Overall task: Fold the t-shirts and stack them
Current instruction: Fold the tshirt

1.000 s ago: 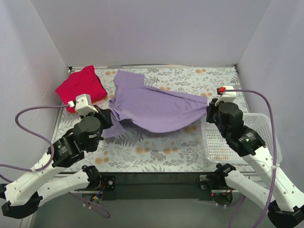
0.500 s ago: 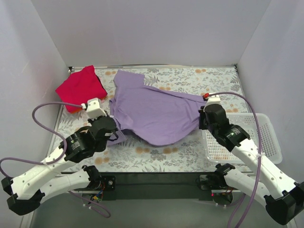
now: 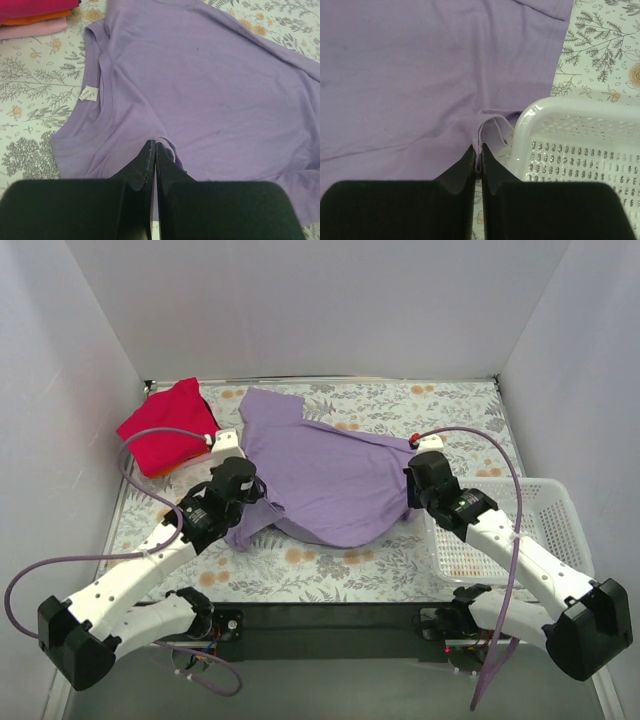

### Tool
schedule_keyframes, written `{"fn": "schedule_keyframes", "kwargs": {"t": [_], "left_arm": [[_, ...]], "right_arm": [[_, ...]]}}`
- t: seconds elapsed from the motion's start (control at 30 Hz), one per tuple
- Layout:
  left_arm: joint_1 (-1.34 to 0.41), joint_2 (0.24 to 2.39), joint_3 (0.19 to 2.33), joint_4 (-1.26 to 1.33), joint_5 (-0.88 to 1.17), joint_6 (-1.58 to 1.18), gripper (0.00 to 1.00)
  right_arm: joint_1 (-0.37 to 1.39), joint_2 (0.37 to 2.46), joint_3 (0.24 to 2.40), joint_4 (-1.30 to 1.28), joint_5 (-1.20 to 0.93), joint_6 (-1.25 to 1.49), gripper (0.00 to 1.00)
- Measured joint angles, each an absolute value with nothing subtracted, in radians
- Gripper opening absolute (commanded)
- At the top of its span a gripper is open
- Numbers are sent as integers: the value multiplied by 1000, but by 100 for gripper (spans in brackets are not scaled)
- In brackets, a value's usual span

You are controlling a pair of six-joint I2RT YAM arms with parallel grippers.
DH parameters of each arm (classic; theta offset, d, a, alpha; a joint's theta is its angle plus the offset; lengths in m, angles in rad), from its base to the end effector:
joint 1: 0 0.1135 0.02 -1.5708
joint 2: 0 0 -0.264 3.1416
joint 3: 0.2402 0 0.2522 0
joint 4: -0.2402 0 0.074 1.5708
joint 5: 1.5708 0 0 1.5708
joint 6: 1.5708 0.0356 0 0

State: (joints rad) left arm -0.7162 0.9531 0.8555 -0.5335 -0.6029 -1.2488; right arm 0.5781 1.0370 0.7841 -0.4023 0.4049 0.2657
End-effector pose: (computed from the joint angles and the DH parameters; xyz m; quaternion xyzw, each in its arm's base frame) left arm 0.1642 -0.1162 0.3036 -0.3537 0.7860 -0.2127 0.4601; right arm 0.1940 0.1098 0.2725 -0.0489 0.8818 0.0127 0.4688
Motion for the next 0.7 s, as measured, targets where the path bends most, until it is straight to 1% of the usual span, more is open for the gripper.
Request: {"fn": "schedule_keyframes", "kwargs": {"t": [0.2, 0.47, 0.7], "left_arm": [[-566, 1098, 845, -392, -466, -1158, 0], [-461, 1228, 849, -250, -293, -1049, 0], [-373, 1394, 888, -163, -146, -974, 0]], "right_arm": [[578, 1143, 800, -392, 430, 257, 1], [548, 1271, 865, -390, 448, 254, 1], [508, 1325, 910, -389, 451, 250, 1]]}}
